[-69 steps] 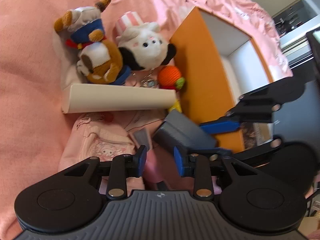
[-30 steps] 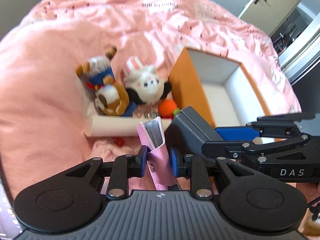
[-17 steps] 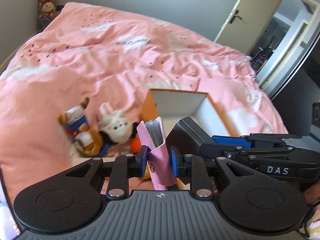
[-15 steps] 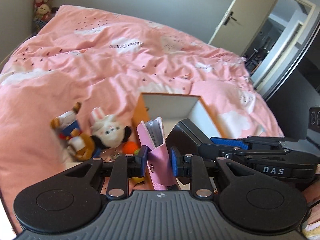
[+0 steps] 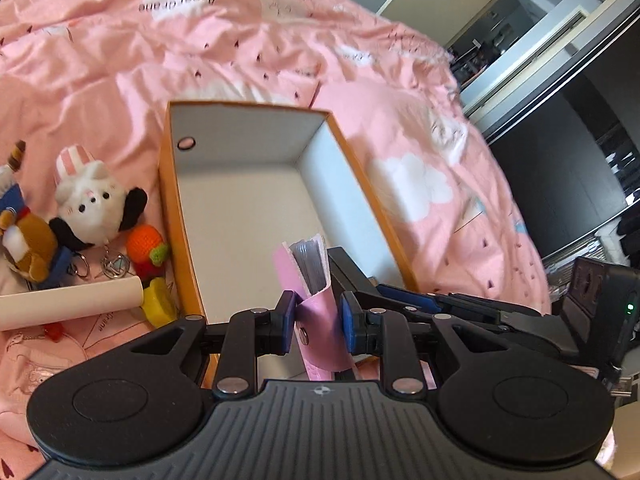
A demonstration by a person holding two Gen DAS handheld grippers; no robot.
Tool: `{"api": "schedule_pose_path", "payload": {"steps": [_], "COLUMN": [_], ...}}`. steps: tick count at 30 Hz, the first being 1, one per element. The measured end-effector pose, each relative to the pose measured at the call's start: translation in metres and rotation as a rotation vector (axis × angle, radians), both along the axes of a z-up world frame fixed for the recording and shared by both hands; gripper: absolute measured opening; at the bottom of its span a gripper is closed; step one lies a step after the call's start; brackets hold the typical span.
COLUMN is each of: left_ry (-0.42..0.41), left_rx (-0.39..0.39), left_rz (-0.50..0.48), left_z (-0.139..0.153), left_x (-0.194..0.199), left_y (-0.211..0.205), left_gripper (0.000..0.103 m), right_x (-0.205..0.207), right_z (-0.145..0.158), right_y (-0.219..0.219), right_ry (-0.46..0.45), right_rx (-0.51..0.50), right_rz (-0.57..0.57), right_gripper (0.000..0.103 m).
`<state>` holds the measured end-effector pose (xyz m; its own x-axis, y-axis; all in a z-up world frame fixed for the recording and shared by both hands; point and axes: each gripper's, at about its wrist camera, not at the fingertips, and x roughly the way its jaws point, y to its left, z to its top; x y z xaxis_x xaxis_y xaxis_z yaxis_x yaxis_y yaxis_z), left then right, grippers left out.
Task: Organize objects
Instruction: 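Carry the grey block and pink holder into the box and set them down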
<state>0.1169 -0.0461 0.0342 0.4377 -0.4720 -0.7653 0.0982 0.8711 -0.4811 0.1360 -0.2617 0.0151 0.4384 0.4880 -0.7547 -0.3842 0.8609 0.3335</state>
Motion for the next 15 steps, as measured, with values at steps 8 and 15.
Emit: {"api": "schedule_pose_path", "payload": {"steps": [8, 15], "left_ry": [0.107, 0.163], "left_rx": [0.053, 0.082], "left_rz": [0.025, 0.056], "left_z": [-0.040, -0.061], "left_x": [0.022, 0.031], "left_y": [-0.017, -0.025], "left_gripper": [0.027, 0.027], "right_x": [0.008, 0.006], "right_z": [-0.022, -0.036], "right_y": [-0.003, -0.002], "right_ry": [0.030, 0.053], "right_rx": [-0.030, -0.077], "right_rz": [-0.022, -0.016], "right_gripper": [0.035, 0.035]}}
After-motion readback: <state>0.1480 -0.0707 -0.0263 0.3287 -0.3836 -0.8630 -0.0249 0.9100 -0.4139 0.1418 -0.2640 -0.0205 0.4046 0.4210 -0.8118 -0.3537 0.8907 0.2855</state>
